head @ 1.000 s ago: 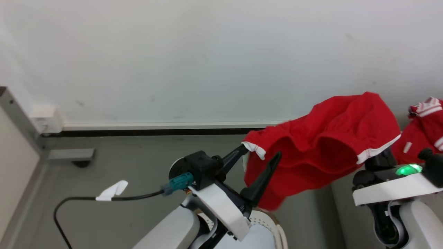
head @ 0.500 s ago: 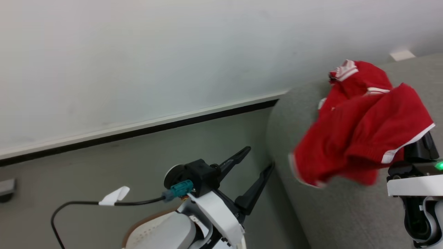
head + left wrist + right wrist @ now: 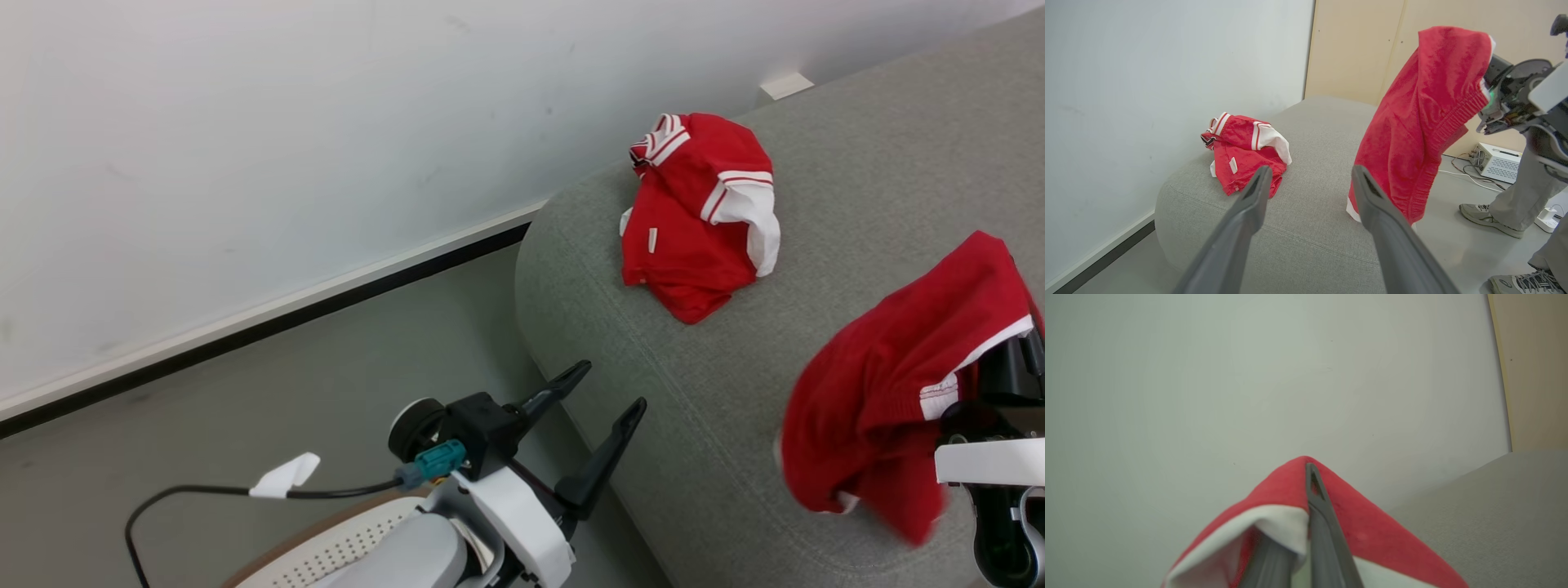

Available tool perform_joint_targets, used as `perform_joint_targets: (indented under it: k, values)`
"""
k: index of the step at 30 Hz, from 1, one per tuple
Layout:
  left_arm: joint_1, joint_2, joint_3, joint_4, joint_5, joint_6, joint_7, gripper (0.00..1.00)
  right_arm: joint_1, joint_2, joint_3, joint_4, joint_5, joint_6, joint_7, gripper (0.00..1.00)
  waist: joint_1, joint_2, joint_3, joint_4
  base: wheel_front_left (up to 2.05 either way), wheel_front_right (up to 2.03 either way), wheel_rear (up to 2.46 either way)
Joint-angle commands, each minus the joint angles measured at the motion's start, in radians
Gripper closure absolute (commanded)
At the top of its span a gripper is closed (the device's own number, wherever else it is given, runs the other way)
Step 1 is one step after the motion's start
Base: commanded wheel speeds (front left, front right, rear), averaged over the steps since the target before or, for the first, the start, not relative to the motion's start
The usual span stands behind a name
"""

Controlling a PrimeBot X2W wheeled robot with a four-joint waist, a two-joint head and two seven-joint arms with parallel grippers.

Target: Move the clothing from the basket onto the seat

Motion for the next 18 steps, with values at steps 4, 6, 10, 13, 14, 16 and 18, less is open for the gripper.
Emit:
perform_joint_targets:
  k: [4, 6, 10, 13, 14, 16, 18]
  values:
    - [-0.009, -0.003, -0.004, 0.014, 0.012, 0.001, -0.011, 0.0, 0.004, -0.008, -0.003, -0.006, -0.003, -0.002, 0.0, 1.0, 0.0, -0.0001, 0.001, -0.016, 0.0, 0.0, 0.0]
    - [-0.013, -0.006, -0.006, 0.021, 0.013, 0.0, -0.012, 0.0, -0.005, -0.011, -0.002, -0.01, -0.006, -0.002, 0.0, 1.0, 0.0, -0.0001, 0.003, -0.016, 0.0, 0.0, 0.0]
    - [-0.023, -0.008, -0.011, 0.031, 0.013, -0.004, -0.015, 0.0, -0.039, -0.03, -0.003, -0.022, -0.016, -0.002, 0.0, 1.0, 0.0, -0.0001, 0.013, -0.008, 0.0, 0.0, 0.0]
    - [-0.039, -0.005, -0.014, 0.032, 0.017, -0.005, -0.009, 0.0, -0.089, -0.057, -0.005, -0.01, -0.004, -0.002, 0.0, 1.0, 0.0, -0.0001, 0.038, 0.006, 0.0, 0.0, 0.0]
    - [-0.044, -0.006, -0.016, 0.031, 0.017, -0.005, -0.005, 0.0, -0.107, -0.071, -0.006, -0.002, -0.007, -0.002, 0.0, 1.0, 0.0, -0.0001, 0.05, 0.013, 0.0, 0.0, 0.0]
    - [-0.057, -0.006, -0.022, 0.029, 0.019, -0.007, 0.0, 0.0, -0.146, -0.083, -0.01, 0.025, 0.018, -0.002, 0.0, 1.0, 0.0, -0.0001, 0.075, 0.032, 0.0, 0.0, 0.0]
    - [-0.073, -0.004, -0.026, 0.026, 0.024, -0.009, 0.008, 0.0, -0.193, -0.121, -0.016, 0.058, 0.042, -0.002, 0.0, 1.0, 0.0, -0.0001, 0.102, 0.056, 0.0, 0.0, 0.0]
